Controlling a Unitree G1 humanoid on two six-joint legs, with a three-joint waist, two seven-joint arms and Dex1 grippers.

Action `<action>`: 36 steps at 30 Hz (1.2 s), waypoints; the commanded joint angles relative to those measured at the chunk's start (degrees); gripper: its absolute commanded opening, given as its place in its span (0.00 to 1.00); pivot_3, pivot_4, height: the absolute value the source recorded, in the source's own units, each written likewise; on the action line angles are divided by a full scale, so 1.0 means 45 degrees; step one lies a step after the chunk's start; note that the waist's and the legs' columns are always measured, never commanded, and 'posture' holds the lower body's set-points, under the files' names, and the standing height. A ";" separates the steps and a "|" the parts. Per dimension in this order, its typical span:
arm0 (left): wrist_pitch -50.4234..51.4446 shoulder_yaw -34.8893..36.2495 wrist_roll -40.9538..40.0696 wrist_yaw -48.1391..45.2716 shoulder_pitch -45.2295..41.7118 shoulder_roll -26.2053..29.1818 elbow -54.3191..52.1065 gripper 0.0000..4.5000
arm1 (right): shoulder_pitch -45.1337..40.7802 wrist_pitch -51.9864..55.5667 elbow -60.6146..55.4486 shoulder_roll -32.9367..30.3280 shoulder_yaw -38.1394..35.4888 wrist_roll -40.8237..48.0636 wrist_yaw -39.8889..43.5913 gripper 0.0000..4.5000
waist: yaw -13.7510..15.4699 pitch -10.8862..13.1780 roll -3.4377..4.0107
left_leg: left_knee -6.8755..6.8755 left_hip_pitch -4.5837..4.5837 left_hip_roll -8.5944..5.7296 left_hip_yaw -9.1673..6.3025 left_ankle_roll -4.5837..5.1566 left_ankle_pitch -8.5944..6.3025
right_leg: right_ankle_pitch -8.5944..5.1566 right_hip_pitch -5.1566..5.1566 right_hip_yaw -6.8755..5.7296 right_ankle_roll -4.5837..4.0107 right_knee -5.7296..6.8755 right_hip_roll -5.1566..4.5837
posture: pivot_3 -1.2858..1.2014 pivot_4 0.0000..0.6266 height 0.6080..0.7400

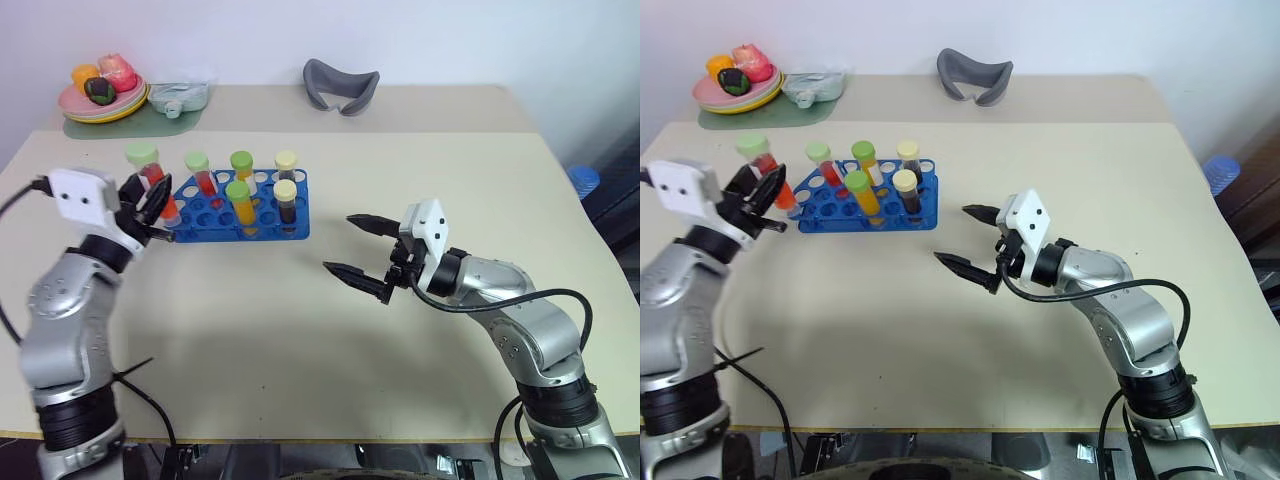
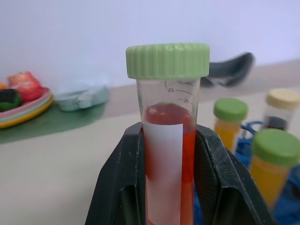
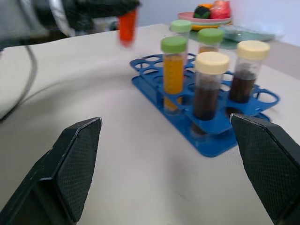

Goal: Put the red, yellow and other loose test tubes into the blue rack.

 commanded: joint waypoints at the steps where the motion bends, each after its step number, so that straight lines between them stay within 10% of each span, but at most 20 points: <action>1: -0.2680 -0.0317 0.0714 0.0549 -0.0473 -0.0480 0.1325 0.17 | -0.0173 -0.0203 -0.0323 0.0075 0.0094 0.0024 0.0103 1.00 | -0.0018 0.0000 0.0000 | 0.0000 0.0002 0.0000 0.0001 0.0000 0.0000 | 0.0000 -0.0001 0.0000 0.0000 0.0002 0.0001 | 0.52 0.24 1.00; 12: -0.5818 -0.1528 0.1017 0.0546 -0.1645 -0.1252 0.5001 0.17 | 0.0213 -0.0019 -0.0864 -0.0053 -0.0069 -0.0009 -0.0210 1.00 | -0.0003 -0.0001 0.0000 | 0.0001 0.0000 -0.0003 -0.0002 0.0000 0.0000 | 0.0000 0.0001 -0.0002 0.0001 0.0001 0.0000 | 0.52 0.24 1.00; 36: -0.5886 -0.1774 0.0816 0.1137 -0.0732 -0.0937 0.4342 0.17 | 0.0388 0.0158 -0.1068 -0.0101 -0.0035 0.0073 -0.0236 1.00 | -0.0002 -0.0006 0.0008 | -0.0001 0.0008 -0.0002 -0.0003 0.0000 0.0000 | 0.0000 0.0007 -0.0001 0.0001 0.0002 0.0002 | 0.52 0.24 1.00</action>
